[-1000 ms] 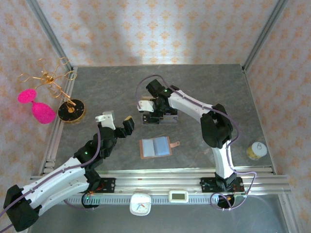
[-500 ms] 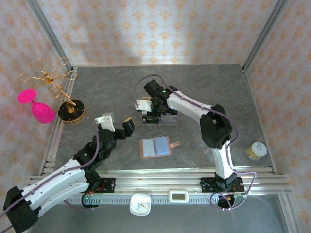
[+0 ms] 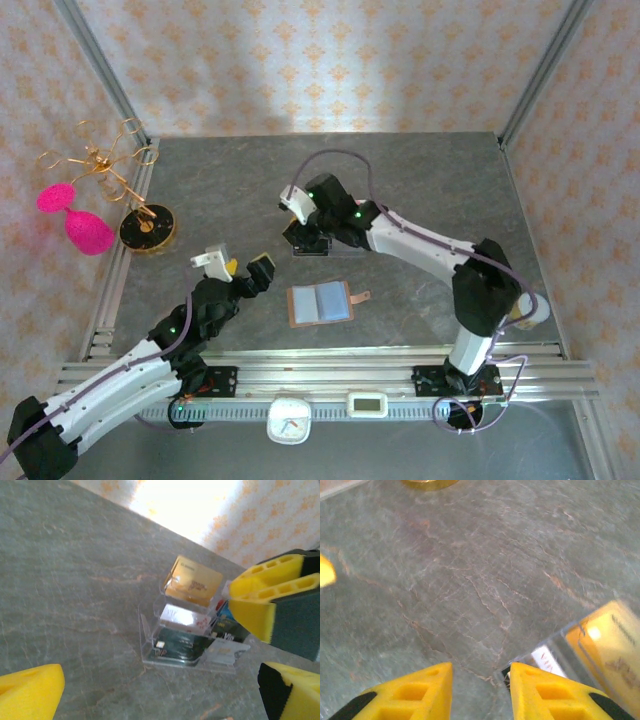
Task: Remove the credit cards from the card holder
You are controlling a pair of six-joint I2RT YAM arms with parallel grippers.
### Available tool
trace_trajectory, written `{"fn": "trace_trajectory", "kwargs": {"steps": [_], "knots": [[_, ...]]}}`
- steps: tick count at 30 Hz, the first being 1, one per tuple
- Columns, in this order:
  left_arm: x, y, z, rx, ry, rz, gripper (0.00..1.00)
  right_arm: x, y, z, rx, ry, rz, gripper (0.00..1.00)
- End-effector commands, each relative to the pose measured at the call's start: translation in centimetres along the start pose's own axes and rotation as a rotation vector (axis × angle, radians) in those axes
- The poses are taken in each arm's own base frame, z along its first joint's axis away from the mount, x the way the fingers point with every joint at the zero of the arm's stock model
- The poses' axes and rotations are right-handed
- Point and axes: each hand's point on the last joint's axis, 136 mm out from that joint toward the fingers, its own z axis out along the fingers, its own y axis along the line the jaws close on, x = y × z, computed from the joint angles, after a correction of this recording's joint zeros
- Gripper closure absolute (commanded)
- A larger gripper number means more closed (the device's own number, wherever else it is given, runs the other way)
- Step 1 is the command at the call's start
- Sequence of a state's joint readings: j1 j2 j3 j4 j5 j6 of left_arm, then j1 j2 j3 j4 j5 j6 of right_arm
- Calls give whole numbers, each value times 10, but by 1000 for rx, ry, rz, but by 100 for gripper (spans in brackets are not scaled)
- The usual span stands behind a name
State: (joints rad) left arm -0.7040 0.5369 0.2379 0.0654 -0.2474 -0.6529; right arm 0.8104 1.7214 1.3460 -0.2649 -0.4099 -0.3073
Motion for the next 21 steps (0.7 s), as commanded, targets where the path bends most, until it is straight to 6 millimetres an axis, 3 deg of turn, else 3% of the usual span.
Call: {"fn": "trace_trajectory", "kwargs": {"steps": [1,3,6,10,14,18,19,21], "knots": [[33,3,2,31,129,-40,4,11,-3,-9,113,-62,242,65],[48,4,4,44,189,-42,9,37,-4,-14,178,-31,308,65],[63,11,5,27,238,-53,5,76,-7,-26,247,-23,428,64],[61,15,6,13,208,-78,1,104,-19,-54,333,-118,578,59],[25,27,8,-72,31,-66,1,113,-44,-89,494,-249,688,53],[-25,47,1,-243,-195,-1,1,120,-69,-125,664,-363,741,28],[-39,49,-1,-282,-244,11,1,120,-72,-131,694,-382,743,7],[-64,51,-2,-348,-336,58,1,121,-79,-143,745,-421,753,0]]}}
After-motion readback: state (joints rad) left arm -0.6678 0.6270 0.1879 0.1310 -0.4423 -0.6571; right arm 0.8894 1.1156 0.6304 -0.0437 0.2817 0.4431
